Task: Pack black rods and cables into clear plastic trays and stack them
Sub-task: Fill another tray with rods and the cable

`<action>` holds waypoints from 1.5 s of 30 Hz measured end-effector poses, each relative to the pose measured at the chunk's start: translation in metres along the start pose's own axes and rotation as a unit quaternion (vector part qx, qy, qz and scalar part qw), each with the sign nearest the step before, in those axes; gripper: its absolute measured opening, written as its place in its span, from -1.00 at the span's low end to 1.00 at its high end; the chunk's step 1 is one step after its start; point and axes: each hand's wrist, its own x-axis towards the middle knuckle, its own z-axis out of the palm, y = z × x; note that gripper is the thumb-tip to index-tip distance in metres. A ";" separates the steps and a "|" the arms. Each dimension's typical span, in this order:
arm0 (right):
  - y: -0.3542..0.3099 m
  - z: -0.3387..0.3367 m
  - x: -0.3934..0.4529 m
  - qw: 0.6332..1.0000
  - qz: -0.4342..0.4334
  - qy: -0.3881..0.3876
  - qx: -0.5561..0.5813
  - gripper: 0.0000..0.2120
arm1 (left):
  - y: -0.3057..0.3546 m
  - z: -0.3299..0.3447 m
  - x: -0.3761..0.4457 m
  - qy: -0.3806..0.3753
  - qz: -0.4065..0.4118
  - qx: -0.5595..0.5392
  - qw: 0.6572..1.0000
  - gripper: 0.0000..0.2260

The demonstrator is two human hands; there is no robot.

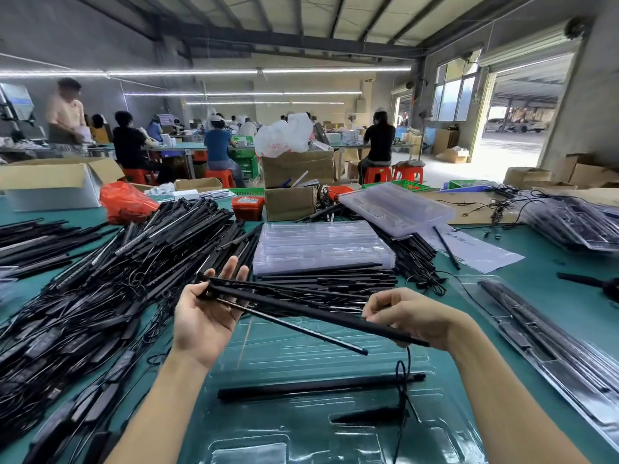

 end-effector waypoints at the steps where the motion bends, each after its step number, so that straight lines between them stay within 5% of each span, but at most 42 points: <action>1: 0.000 0.000 0.002 0.999 -0.009 0.035 0.013 -0.95 | 0.000 -0.001 -0.001 -0.008 -0.009 -0.003 1.000 -0.89; 5: -0.013 -0.009 0.000 0.979 -0.095 0.050 0.172 -0.89 | -0.003 -0.012 -0.004 -0.009 -0.019 -0.041 0.999 -0.46; 9: -0.031 -0.008 -0.007 0.954 -0.184 -0.067 0.228 -0.61 | -0.013 -0.022 -0.007 0.015 -0.031 -0.067 0.997 -0.87; 14: -0.041 -0.001 -0.006 0.895 -0.267 -0.176 0.312 -0.33 | -0.013 -0.022 -0.017 0.012 -0.106 0.019 0.994 -0.88; 17: -0.047 0.002 -0.009 0.919 -0.251 -0.132 0.272 -0.42 | -0.005 -0.018 -0.024 0.020 -0.122 0.100 0.987 -0.98; 22: -0.065 0.008 -0.009 0.960 -0.209 0.053 0.181 -0.61 | 0.015 -0.033 -0.033 0.029 -0.197 0.283 0.938 -0.75; 25: -0.078 0.010 -0.009 0.977 -0.150 0.099 0.117 -0.58 | 0.030 -0.029 -0.038 0.026 -0.258 0.302 0.917 -0.83; 30: -0.092 0.022 -0.012 0.970 -0.104 0.200 -0.087 -0.66 | 0.031 -0.023 -0.037 0.087 -0.229 0.285 0.927 -0.82; 37: -0.100 0.030 -0.029 0.984 0.041 0.105 -0.136 -0.68 | 0.026 -0.024 -0.040 0.134 -0.132 0.122 0.974 -0.86; 45: -0.100 0.027 -0.031 0.993 0.032 0.085 -0.074 -0.73 | 0.007 -0.026 -0.052 0.156 -0.114 0.110 0.975 -0.82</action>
